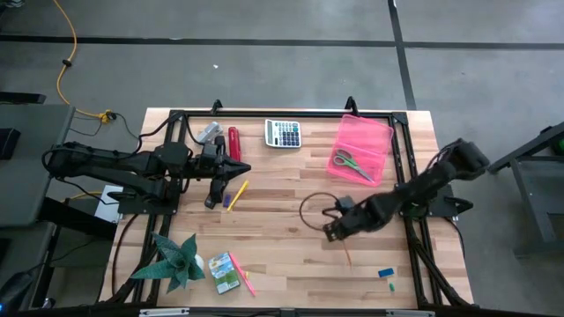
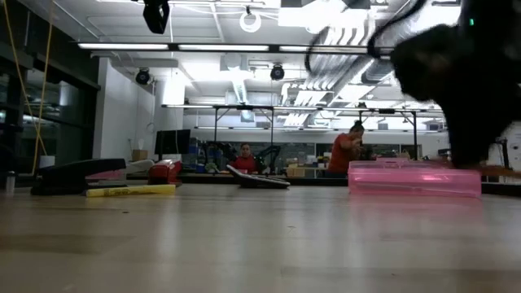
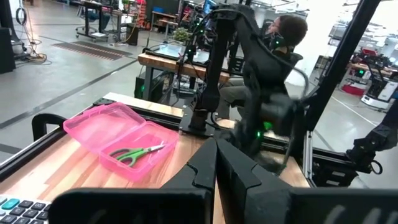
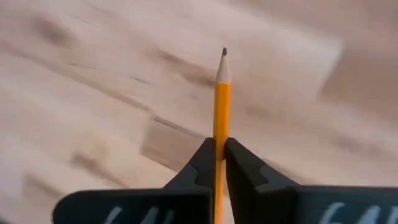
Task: Pack school essentials
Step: Put the yellow pencil into the pink supply box
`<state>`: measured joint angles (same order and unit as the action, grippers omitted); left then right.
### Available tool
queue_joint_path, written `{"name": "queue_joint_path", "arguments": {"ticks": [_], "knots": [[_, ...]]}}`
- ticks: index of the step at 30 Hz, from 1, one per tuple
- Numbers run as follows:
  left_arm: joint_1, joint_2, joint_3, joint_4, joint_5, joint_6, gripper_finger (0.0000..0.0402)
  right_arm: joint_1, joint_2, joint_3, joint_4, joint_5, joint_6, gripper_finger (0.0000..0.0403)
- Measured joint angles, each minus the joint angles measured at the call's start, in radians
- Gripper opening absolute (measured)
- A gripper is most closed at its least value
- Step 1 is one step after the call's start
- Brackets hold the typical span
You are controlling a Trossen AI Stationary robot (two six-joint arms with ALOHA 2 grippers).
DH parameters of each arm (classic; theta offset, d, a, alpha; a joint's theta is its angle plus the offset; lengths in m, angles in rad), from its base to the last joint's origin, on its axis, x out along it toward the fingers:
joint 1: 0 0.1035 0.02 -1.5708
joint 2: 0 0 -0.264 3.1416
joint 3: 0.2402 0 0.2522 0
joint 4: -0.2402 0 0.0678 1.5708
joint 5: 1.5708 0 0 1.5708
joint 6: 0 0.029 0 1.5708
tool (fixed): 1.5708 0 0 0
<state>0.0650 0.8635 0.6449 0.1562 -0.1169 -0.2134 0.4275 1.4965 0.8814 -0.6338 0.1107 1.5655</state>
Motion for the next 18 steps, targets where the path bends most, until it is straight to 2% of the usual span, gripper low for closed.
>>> {"name": "queue_joint_path", "arguments": {"ticks": [4,10,13,18], "knots": [[0.000,0.000,0.000,-0.001,0.000,-0.036,0.0000,-0.086,-0.121,0.000,0.063,0.121,-0.305,0.0001],[0.000,0.000,0.000,-0.003,-0.004,-0.115,0.0000,-0.213,-0.209,0.001,0.276,0.189,-0.691,0.0001],[-0.003,0.013,0.000,0.000,-0.031,-0.147,0.0000,-0.270,-0.215,0.001,0.415,0.164,-0.841,0.0001],[-0.020,0.044,0.000,0.031,-0.060,-0.167,0.0000,-0.349,-0.214,0.001,0.626,0.045,-1.045,0.0000]]}}
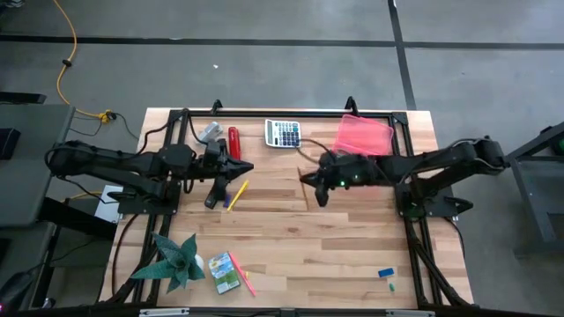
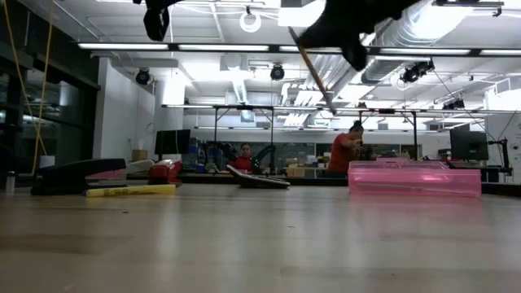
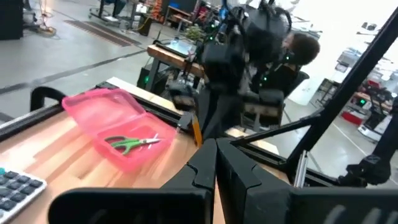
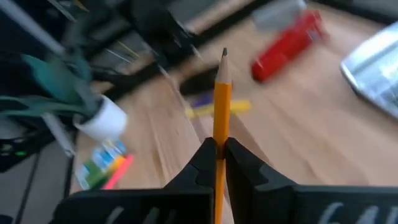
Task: Pack school essentials
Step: Put the yellow pencil into the pink supply box
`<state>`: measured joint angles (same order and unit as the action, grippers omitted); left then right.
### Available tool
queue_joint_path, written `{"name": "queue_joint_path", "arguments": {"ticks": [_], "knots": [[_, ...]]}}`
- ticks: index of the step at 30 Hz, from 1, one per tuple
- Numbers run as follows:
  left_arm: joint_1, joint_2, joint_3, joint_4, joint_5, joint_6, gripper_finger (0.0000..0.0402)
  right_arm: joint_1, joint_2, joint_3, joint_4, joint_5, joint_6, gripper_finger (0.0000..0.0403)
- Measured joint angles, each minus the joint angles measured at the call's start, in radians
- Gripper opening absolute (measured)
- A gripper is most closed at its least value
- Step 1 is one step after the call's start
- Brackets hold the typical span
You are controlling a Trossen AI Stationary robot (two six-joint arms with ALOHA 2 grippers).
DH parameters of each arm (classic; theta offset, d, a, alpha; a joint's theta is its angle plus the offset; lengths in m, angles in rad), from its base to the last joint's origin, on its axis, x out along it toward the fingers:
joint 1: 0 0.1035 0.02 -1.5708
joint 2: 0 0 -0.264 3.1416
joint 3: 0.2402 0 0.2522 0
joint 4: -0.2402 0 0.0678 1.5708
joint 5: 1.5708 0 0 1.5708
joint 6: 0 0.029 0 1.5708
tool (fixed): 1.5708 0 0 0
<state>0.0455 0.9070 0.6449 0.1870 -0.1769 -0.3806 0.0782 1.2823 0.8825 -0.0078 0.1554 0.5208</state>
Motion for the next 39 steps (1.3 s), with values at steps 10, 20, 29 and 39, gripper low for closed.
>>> {"name": "queue_joint_path", "arguments": {"ticks": [10,20,29,39], "knots": [[-0.035,0.176,0.000,0.235,0.008,-0.020,0.0000,-0.073,0.000,0.001,0.280,-0.205,-0.205,0.0000],[-0.035,0.204,0.000,0.290,0.024,0.088,0.0000,-0.072,0.000,0.001,0.333,-0.280,-0.216,0.0000],[-0.033,0.201,0.000,0.289,0.037,0.123,0.0000,-0.072,0.000,0.001,0.333,-0.299,-0.260,0.0000],[-0.033,0.201,0.000,0.289,0.037,0.141,0.0000,-0.072,0.000,0.001,0.333,-0.367,-0.260,0.0000]]}}
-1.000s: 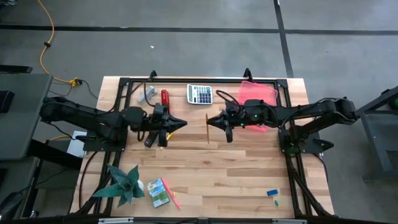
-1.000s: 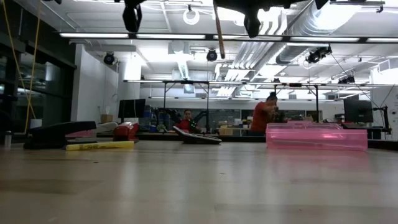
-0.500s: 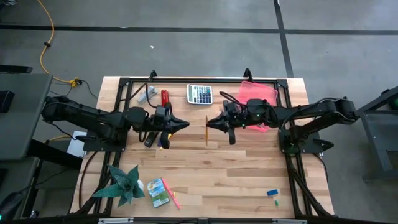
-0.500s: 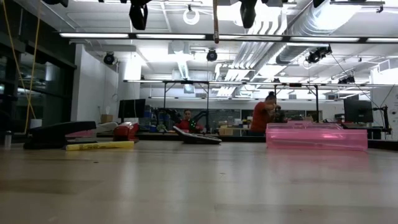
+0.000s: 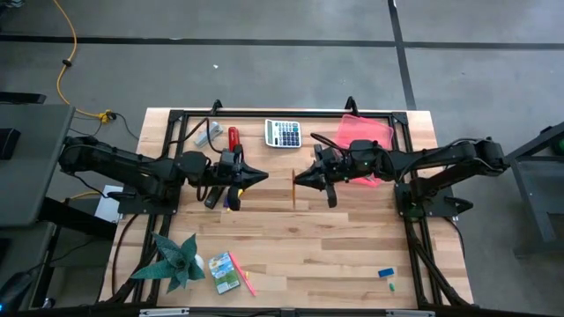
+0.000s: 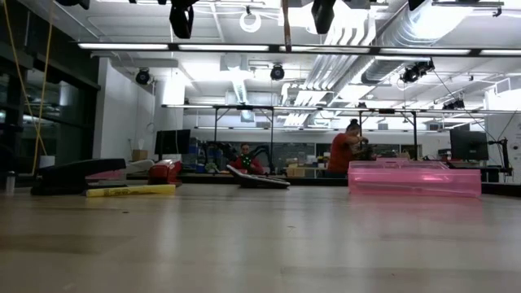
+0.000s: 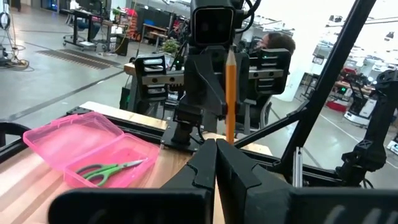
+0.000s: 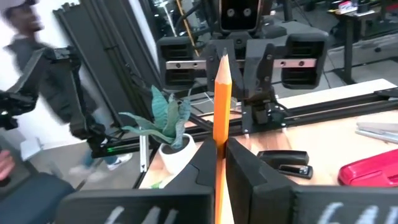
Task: Pack school essentials
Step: Put the yellow pencil into the pink supply box
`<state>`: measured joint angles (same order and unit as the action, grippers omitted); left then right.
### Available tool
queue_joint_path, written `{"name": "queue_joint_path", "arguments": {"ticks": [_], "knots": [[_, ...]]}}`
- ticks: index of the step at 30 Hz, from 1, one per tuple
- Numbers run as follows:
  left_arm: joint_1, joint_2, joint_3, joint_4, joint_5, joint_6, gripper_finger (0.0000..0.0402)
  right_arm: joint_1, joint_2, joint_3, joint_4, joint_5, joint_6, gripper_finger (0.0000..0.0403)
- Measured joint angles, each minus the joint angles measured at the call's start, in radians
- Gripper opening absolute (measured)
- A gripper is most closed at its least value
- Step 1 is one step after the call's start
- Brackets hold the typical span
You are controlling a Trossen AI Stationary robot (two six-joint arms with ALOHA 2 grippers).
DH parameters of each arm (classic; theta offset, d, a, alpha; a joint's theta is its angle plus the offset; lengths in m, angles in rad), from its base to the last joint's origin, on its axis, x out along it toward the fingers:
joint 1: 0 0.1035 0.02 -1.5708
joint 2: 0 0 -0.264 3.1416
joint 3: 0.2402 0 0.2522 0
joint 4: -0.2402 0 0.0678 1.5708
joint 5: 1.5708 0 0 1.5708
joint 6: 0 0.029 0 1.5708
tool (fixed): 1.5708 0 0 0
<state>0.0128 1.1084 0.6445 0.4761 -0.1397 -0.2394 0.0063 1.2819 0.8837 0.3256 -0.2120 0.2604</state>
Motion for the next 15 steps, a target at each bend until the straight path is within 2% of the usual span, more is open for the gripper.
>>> {"name": "queue_joint_path", "arguments": {"ticks": [15], "knots": [[0.000,0.000,0.000,0.000,0.009,0.008,0.0000,0.000,0.000,0.000,-0.014,-0.022,-0.060,0.0000]]}}
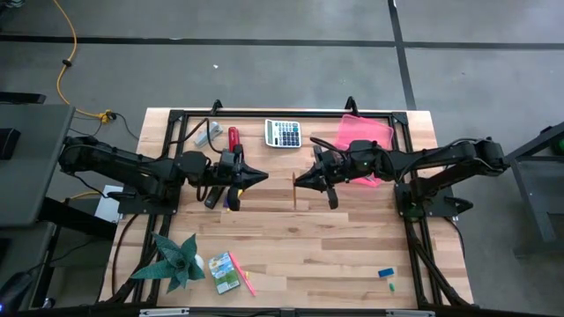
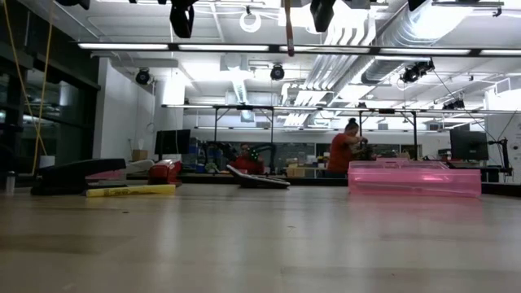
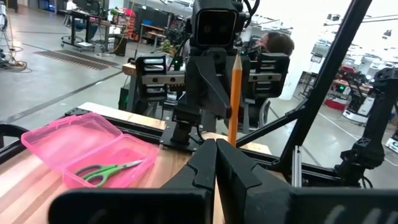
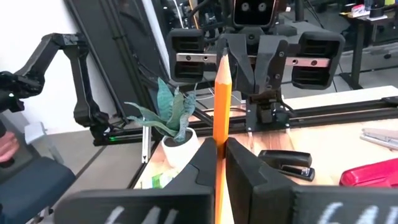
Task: Pack school essentials
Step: Put the yellow pencil into the pink supply box
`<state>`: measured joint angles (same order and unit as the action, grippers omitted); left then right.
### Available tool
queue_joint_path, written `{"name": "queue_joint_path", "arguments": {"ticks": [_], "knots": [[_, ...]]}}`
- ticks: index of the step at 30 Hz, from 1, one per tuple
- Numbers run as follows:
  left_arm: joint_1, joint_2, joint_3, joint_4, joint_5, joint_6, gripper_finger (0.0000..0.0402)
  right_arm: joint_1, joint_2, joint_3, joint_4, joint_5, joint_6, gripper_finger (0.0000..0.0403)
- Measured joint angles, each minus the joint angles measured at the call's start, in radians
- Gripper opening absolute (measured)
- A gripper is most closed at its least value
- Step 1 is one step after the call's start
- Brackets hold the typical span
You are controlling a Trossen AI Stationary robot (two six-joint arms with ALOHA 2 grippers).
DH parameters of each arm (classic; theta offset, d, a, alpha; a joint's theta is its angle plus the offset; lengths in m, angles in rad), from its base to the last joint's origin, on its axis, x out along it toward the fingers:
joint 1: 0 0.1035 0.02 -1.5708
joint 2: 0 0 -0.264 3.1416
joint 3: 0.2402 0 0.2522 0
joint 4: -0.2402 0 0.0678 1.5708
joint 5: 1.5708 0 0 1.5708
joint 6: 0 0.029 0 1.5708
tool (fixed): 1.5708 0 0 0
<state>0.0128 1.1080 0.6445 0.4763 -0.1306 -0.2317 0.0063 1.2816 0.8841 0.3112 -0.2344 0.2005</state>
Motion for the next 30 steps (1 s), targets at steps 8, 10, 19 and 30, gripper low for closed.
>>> {"name": "queue_joint_path", "arguments": {"ticks": [8,10,19,30], "knots": [[0.000,0.000,0.000,0.000,0.041,0.000,0.0000,0.000,0.000,0.000,-0.022,0.002,0.001,0.0000],[0.000,0.000,0.000,0.000,0.043,0.008,0.0000,-0.003,0.000,0.000,-0.024,0.002,0.000,0.0000],[0.004,-0.021,-0.001,0.001,0.088,0.057,0.0000,-0.060,-0.126,0.046,-0.379,0.153,-0.039,0.0000],[0.058,-0.106,-0.001,0.001,0.098,0.113,0.0000,-0.143,-0.150,0.134,-1.172,0.547,0.007,0.0000]]}}
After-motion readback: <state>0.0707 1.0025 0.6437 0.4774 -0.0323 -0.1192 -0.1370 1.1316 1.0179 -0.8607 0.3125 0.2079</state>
